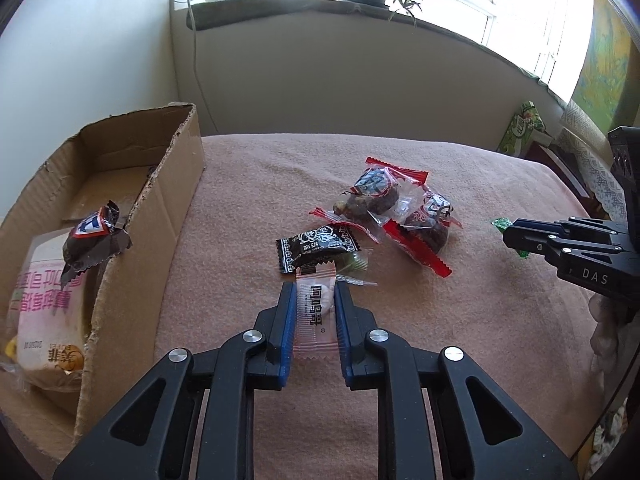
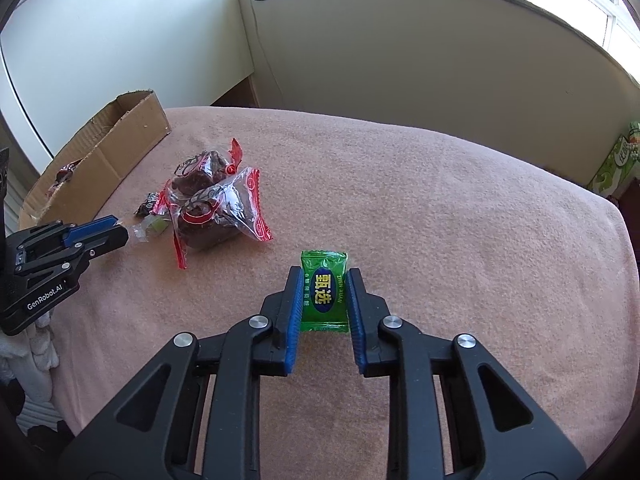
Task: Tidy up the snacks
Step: 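Grasp the green candy packet with the right tool while the left tool grasps the pink candy, then carry the green packet and pink candy into the box with both tools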
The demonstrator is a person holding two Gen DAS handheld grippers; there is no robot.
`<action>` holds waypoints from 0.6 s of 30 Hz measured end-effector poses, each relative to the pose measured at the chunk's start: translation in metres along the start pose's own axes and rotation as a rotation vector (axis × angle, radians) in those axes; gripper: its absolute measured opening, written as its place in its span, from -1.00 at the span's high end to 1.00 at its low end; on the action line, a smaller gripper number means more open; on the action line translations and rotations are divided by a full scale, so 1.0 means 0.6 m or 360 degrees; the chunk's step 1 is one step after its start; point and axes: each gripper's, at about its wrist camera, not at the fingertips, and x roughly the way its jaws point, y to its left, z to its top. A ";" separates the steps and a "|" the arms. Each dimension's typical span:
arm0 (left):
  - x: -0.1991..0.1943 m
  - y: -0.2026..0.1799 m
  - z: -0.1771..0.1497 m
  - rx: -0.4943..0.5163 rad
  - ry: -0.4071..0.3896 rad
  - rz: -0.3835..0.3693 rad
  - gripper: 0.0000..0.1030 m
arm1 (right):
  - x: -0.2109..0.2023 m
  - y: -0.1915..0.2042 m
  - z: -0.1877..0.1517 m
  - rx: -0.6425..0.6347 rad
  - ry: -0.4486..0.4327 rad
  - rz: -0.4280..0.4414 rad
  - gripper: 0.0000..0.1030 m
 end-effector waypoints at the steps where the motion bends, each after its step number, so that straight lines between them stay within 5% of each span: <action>1: -0.006 -0.001 0.000 -0.0002 -0.0012 -0.0005 0.67 | -0.005 0.002 0.000 0.0000 -0.0007 -0.0002 0.58; 18: -0.104 0.020 -0.001 -0.0036 -0.0198 -0.0045 0.67 | -0.082 0.065 0.021 -0.0054 -0.0150 0.0030 0.58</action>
